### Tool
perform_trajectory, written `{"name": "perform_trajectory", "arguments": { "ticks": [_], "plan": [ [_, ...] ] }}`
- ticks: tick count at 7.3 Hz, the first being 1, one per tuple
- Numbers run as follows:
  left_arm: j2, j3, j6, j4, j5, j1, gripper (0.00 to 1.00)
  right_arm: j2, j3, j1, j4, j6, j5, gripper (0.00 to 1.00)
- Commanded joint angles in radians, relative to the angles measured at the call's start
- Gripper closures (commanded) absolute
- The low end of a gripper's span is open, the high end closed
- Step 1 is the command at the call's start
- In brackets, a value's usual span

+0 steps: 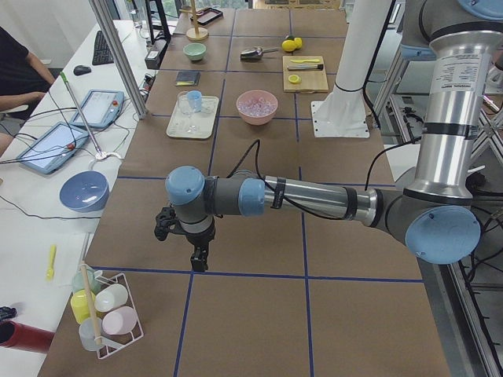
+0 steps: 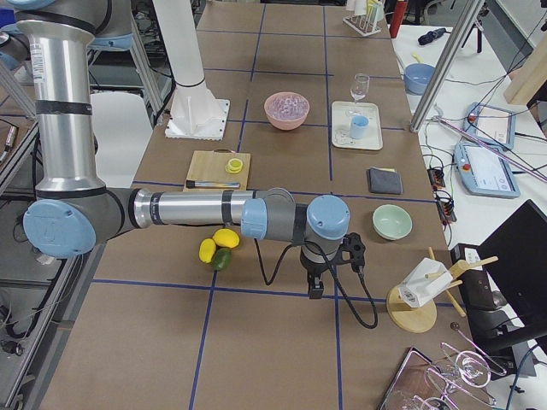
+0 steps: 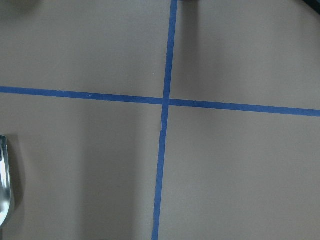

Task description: Put ice in cup with scoop

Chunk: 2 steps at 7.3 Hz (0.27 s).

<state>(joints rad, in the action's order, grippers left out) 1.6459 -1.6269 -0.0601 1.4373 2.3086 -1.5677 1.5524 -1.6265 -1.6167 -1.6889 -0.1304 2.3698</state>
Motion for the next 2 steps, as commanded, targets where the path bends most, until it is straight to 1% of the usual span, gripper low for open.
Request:
{"name": "perform_trajectory", "arguments": {
  "ticks": [1,2],
  "plan": [
    [0.000,-0.001,-0.001,0.000,0.000,0.000,0.00,0.000,-0.006,0.000,0.000,0.002,0.000,0.00],
    [0.000,-0.001,-0.001,0.000,0.000,0.000,0.00,0.000,-0.004,0.000,0.000,0.002,0.011,0.00]
  ]
}}
